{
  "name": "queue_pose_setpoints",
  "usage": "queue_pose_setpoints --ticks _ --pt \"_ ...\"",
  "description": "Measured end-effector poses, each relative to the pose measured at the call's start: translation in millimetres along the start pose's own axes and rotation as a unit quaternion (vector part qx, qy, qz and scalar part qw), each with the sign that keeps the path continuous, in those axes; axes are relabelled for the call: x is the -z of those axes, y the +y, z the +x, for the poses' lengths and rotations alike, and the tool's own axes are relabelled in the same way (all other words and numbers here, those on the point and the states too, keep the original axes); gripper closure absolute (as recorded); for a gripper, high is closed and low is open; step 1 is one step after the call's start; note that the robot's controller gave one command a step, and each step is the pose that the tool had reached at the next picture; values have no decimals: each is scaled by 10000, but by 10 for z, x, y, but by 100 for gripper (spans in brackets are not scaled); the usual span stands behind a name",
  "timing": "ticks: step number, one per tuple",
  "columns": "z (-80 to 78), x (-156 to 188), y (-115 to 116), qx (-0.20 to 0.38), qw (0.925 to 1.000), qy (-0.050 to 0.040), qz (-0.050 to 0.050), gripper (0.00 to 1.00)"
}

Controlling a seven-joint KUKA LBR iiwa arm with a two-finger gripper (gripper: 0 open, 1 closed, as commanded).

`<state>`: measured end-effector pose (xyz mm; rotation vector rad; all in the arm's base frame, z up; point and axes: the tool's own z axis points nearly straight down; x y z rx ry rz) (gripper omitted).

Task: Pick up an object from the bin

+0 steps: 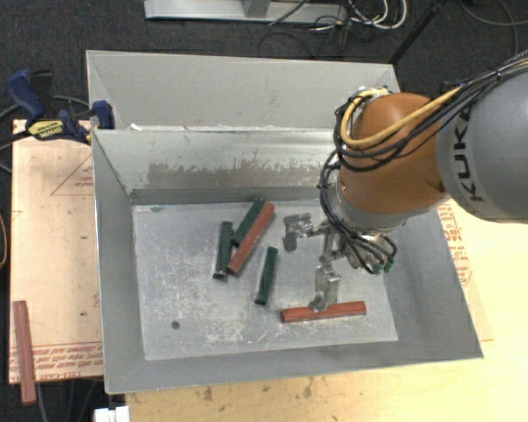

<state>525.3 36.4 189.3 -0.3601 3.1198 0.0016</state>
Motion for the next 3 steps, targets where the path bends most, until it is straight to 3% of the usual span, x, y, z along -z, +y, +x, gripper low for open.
queue_pose_setpoints --ticks 1,2,3 --pt "-462 -1201 2 1682 9857 -10 -4 0" --pt "-465 -1174 -6 1681 9858 -7 4 100" --pt "-180 327 88 1956 9807 -44 16 100"
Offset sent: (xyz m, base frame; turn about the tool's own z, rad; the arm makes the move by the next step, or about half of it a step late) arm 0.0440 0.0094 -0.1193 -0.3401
